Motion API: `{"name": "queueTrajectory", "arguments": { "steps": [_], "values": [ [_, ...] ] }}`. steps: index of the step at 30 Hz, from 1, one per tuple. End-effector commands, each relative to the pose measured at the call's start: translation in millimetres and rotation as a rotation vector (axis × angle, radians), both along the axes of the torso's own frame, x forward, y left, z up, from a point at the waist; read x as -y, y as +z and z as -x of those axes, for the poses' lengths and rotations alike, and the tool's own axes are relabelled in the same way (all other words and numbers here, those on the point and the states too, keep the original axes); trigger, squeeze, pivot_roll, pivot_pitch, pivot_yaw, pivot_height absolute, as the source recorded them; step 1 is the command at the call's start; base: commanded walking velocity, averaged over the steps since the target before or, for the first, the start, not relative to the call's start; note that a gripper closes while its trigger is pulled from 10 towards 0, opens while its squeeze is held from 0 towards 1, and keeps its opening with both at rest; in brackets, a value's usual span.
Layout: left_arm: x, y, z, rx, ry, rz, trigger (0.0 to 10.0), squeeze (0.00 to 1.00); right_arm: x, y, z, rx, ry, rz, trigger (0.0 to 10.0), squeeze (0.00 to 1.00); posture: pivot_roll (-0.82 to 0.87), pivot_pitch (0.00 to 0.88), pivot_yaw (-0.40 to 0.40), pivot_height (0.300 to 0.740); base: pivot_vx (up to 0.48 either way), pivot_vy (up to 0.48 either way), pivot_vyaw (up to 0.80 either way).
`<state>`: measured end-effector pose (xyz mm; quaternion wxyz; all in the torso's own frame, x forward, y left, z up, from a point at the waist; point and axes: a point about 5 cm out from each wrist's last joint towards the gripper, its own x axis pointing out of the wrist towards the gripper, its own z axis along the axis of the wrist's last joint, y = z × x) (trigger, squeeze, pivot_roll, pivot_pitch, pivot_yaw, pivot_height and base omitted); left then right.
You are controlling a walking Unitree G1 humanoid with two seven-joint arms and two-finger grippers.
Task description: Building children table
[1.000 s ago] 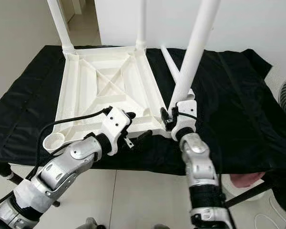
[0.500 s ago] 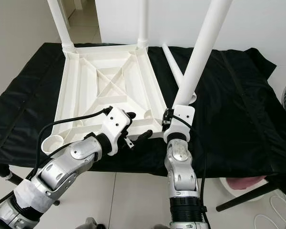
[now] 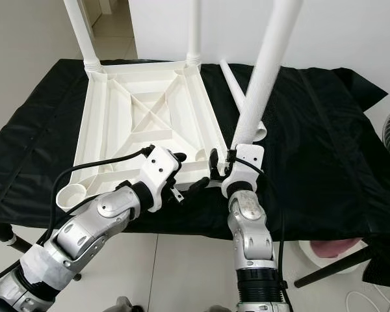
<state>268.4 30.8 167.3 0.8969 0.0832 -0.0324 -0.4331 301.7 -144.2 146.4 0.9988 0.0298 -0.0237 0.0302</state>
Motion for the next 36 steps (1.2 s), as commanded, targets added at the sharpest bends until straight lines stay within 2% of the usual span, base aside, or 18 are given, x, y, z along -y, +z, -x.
{"name": "queueTrajectory", "arguments": {
  "steps": [1,3,4,5,6,7,10,15,20,31,32,36],
  "values": [
    [6.8,-3,6.9,-0.013,-0.192,-0.035,10.0,0.00,-2.7,-5,-0.1,-0.026,0.084,0.004,10.0,1.00,-0.13,0.009,0.021,0.740,0.000,0.000,0.00],
    [6.6,-3,6.8,-0.013,-0.192,-0.036,10.0,0.00,-0.4,-6,-0.3,-0.037,0.125,0.016,10.0,1.00,-0.13,0.009,0.021,0.740,0.000,0.000,0.00],
    [6.3,-3,6.7,-0.013,-0.193,-0.036,10.0,0.00,3.4,-7,-0.6,-0.045,0.165,0.017,10.0,0.27,-0.13,0.009,0.021,0.740,0.000,0.000,0.00],
    [6.3,-3,6.7,-0.013,-0.193,-0.036,10.0,0.00,3.4,-7,-0.6,-0.045,0.165,0.017,10.0,0.27,-0.13,0.009,0.021,0.740,0.000,0.000,0.00],
    [5.9,-2,6.4,-0.012,-0.194,-0.038,10.0,0.00,8.5,-8,-1.2,-0.040,0.208,0.036,10.0,0.00,-0.13,0.009,0.021,0.740,0.000,0.000,0.00],
    [5.5,-2,5.9,-0.009,-0.195,-0.040,10.0,0.00,16.0,-8,-2.6,-0.040,0.253,0.063,10.0,0.00,-0.13,0.009,0.021,0.740,0.000,0.000,0.00],
    [5.4,-2,5.5,-0.008,-0.196,-0.041,10.0,0.00,21.0,-8,-3.5,-0.040,0.279,0.081,10.0,0.00,-0.13,0.009,0.021,0.740,0.000,0.000,0.00],
    [5.5,-1,4.8,-0.004,-0.201,-0.044,10.0,0.00,32.1,-9,-8.6,-0.029,0.429,0.180,10.0,0.00,-0.13,0.009,0.035,0.740,0.000,0.000,0.00],
    [4.2,0,3.1,-0.002,-0.193,-0.044,10.0,0.00,31.2,-8,-15.0,-0.028,0.512,0.222,10.0,0.00,-0.13,0.015,0.036,0.740,0.000,0.000,0.00],
    [2.5,3,1.4,0.002,-0.182,-0.041,10.0,0.00,32.2,-5,-32.1,-0.020,0.581,0.274,10.0,0.00,-0.11,0.026,0.041,0.740,0.000,0.000,0.00],
    [1.8,3,1.5,0.002,-0.179,-0.042,10.0,0.00,33.1,-7,-34.8,-0.028,0.598,0.291,2.7,0.00,-0.11,0.027,0.041,0.740,0.000,0.000,0.00],
    [1.5,3,1.6,0.002,-0.178,-0.043,10.0,0.00,33.7,-9,-36.0,-0.031,0.610,0.297,2.7,0.00,-0.11,0.027,0.041,0.740,0.000,0.000,0.00]
  ]
}}
